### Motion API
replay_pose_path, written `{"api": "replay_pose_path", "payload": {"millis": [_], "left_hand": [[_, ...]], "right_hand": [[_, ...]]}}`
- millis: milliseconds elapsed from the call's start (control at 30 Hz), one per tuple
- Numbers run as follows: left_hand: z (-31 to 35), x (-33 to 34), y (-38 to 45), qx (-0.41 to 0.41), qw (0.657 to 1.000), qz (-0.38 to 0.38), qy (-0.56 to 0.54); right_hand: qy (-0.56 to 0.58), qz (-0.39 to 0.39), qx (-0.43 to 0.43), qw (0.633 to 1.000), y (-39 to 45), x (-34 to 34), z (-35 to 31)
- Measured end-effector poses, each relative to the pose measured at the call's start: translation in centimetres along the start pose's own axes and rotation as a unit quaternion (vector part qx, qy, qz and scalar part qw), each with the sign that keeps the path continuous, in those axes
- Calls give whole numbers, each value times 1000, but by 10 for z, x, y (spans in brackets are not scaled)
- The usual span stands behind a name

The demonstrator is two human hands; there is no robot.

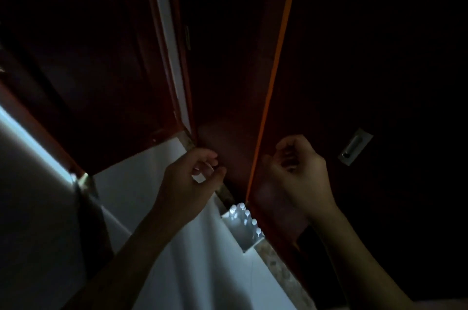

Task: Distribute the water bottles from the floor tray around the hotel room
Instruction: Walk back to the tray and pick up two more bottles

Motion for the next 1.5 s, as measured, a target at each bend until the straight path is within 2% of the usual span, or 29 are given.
{"api": "replay_pose_path", "payload": {"millis": [200, 333, 600, 733, 900, 1033, 1200, 1367, 1500], "left_hand": [[-95, 65, 46, -43, 997, -66, 2], [-152, 116, 71, -69, 994, -80, -4], [-312, 229, 90, -158, 977, -136, -41], [-417, 292, 68, -167, 972, -160, -50], [-569, 380, 20, -157, 962, -225, -5], [-703, 454, -35, -165, 935, -309, 55], [-841, 538, -93, -158, 922, -346, 69], [-927, 592, -126, -67, 919, -372, 115], [-955, 614, -130, -61, 931, -340, 116]], "right_hand": [[2, 17, 99, 995, 57, 40, 85], [-16, 7, 156, 988, 99, 69, 151], [-31, 41, 298, 953, 143, 122, 316], [-46, 51, 365, 928, 141, 162, 419], [-76, 74, 403, 909, 132, 223, 560], [-111, 89, 415, 899, 117, 275, 690], [-188, 86, 458, 865, 73, 334, 859], [-221, 67, 440, 868, 41, 386, 970], [-186, 151, 442, 864, 33, 390, 1010]]}}
Point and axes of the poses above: each hand's wrist, its own y-axis towards the middle knuckle, its own x-axis out of the palm, z = x × y, the point moved 6 cm from there along y, towards the middle knuckle, and after that the axes turned 11 degrees about x, right-handed, at the moved point
